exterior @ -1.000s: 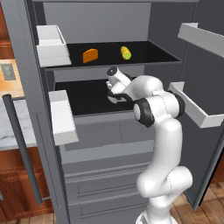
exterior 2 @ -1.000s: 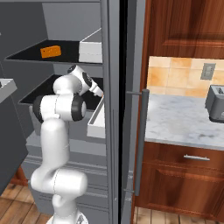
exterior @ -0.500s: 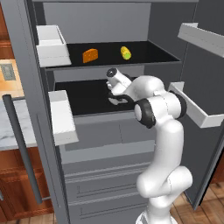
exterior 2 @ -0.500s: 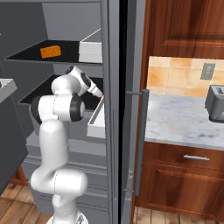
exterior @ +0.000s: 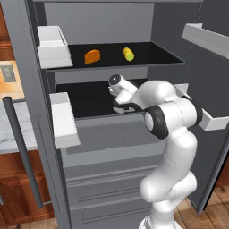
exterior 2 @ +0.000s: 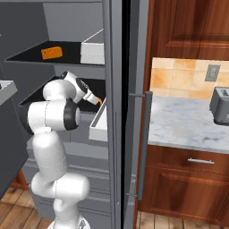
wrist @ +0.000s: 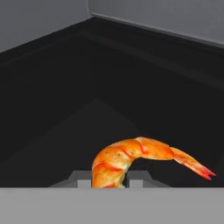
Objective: Take the cheese, shrimp, and corn from the fridge and place them on the plate on the dining counter to create an appetizer plate.
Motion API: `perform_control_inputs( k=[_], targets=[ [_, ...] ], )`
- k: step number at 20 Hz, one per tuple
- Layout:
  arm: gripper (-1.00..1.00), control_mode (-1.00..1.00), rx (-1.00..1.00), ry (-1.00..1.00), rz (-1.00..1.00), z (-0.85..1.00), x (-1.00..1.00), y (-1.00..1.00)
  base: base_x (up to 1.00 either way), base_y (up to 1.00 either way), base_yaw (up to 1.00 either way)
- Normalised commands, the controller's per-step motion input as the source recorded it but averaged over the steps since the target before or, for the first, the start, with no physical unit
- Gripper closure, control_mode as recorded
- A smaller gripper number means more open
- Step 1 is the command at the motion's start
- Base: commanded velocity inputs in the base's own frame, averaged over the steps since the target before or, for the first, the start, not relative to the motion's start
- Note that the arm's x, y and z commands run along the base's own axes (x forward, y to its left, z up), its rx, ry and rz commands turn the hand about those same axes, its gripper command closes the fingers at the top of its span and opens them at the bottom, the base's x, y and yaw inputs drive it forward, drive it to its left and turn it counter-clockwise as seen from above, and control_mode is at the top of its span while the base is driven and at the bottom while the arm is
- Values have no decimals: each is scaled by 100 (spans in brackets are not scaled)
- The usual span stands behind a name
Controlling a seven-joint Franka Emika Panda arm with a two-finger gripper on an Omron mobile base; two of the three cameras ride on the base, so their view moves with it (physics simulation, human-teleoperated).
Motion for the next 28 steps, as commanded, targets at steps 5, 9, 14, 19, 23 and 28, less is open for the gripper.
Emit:
perform_control_inputs(
  k=[5, 9, 14, 19, 23, 28],
  targets=[
    [100, -100, 19, 12, 3, 56, -57, 0, 0, 0, 0],
    [100, -100, 8, 7, 9, 26, -83, 10, 0, 0, 0],
    [100, -100, 1, 0, 10, 3, -99, 17, 0, 0, 0],
    [100, -100, 1, 3, 14, 32, -96, 15, 0, 0, 0],
    [100, -100, 3, 14, 23, 46, -52, 9, 0, 0, 0],
    [100, -100, 1, 18, 22, 20, -22, 3, 0, 0, 0]
  ],
)
